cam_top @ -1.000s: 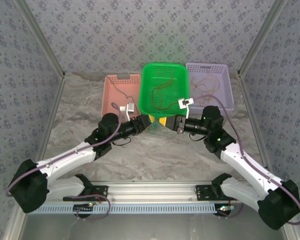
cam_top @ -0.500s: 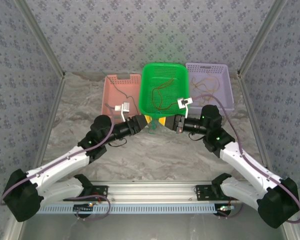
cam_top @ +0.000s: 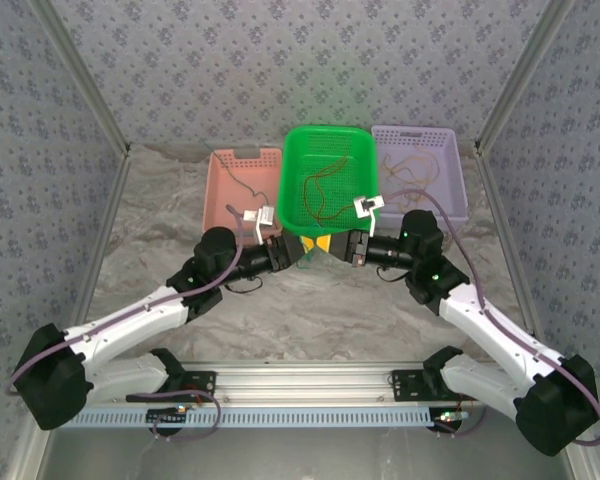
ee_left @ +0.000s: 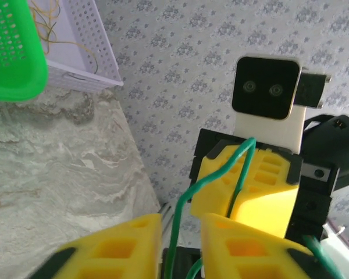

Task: Untangle the cables

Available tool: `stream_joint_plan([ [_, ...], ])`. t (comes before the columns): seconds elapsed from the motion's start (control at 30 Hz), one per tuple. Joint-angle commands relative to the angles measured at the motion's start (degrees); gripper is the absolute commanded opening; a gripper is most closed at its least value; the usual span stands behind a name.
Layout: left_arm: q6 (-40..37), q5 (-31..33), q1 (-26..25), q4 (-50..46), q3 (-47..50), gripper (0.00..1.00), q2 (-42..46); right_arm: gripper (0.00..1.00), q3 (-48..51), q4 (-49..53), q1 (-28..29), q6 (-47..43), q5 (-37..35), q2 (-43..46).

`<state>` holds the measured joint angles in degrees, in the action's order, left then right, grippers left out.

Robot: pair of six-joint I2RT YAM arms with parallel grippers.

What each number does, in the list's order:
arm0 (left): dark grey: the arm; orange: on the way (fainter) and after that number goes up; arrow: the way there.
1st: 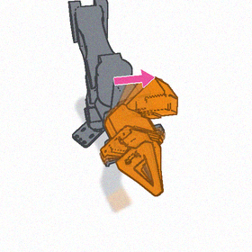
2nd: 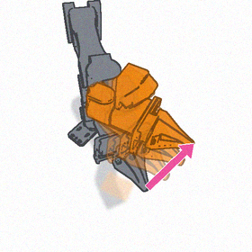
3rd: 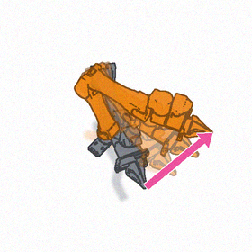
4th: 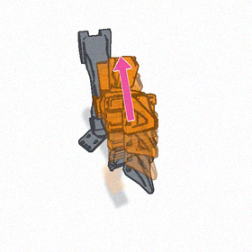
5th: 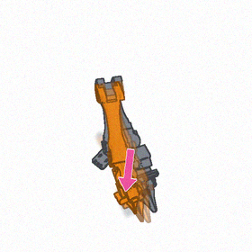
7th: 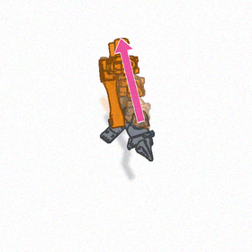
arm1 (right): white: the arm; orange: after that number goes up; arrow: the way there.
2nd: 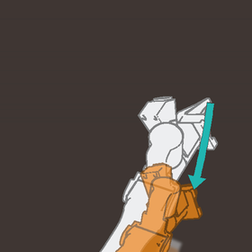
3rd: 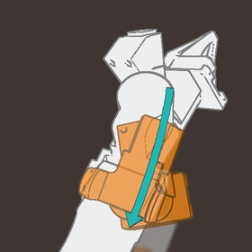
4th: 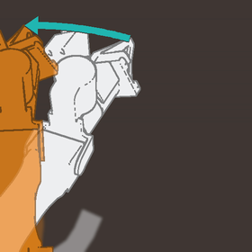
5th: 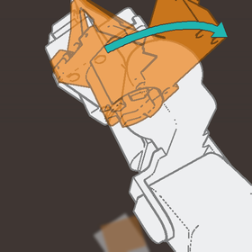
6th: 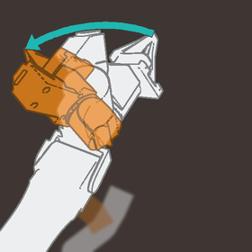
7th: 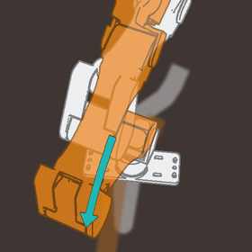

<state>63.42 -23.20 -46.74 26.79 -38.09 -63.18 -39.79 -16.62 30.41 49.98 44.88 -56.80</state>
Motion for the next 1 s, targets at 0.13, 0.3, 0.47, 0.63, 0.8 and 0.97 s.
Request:
stream_joint_plan([
  [0.13,-6.83,3.83,-0.10,-13.87,-4.04,0.00,5.23,0.00,-3.03,9.98,-0.53,-6.18,0.42,2.48],
  [0.3,-13.51,4.19,0.68,-29.35,-9.48,0.00,7.16,0.00,-9.55,32.83,-0.37,-21.18,-5.18,4.23],
  [0.47,-20.34,1.77,0.69,-43.41,-17.18,0.00,2.75,0.00,-15.84,48.91,1.14,-31.66,-13.80,3.54],
  [0.63,-24.96,-0.75,0.46,-52.35,-22.55,0.00,-1.72,0.00,-20.64,58.14,4.89,-37.81,-28.61,0.81],
  [0.8,-28.79,0.71,0.48,-60.40,-25.77,0.00,-2.01,0.00,-24.11,61.24,7.83,-39.04,-42.84,-0.20],
  [0.97,-30.76,3.51,0.57,-65.28,-27.76,0.00,-2.04,0.00,-27.77,64.08,9.03,-41.37,-50.13,-2.01],
])
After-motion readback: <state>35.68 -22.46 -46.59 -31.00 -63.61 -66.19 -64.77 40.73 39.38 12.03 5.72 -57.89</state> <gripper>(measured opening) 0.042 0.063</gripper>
